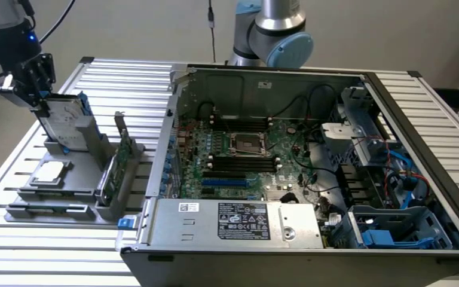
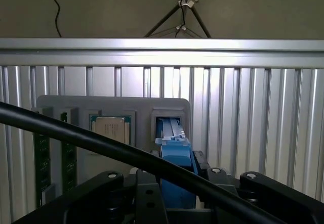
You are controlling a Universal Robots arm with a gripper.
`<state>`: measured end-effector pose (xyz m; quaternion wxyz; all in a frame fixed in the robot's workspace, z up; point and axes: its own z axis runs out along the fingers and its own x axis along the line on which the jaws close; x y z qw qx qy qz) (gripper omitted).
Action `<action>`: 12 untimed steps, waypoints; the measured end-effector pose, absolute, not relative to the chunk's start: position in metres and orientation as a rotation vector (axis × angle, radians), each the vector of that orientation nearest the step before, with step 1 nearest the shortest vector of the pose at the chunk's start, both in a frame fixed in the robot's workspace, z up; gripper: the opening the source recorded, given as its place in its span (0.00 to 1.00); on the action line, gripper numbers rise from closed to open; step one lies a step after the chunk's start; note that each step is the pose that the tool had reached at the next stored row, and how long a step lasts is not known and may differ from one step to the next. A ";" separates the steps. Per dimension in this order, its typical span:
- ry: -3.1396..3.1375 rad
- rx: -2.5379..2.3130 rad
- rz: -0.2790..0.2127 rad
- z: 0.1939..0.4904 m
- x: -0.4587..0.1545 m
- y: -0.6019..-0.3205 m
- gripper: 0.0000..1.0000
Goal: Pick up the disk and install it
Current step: 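Pick up the disk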
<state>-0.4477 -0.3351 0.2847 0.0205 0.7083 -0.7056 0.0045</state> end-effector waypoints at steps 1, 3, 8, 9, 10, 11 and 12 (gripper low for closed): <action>-2.188 2.197 0.014 0.285 -0.448 -0.335 0.39; -2.188 2.196 0.014 0.285 -0.448 -0.335 0.37; -2.188 2.196 0.014 0.285 -0.448 -0.335 0.33; -2.188 2.196 0.014 0.285 -0.448 -0.335 0.33; -2.188 2.196 0.014 0.285 -0.448 -0.335 0.33; -2.188 2.196 0.014 0.285 -0.448 -0.335 0.33; -2.188 2.196 0.014 0.285 -0.448 -0.335 0.33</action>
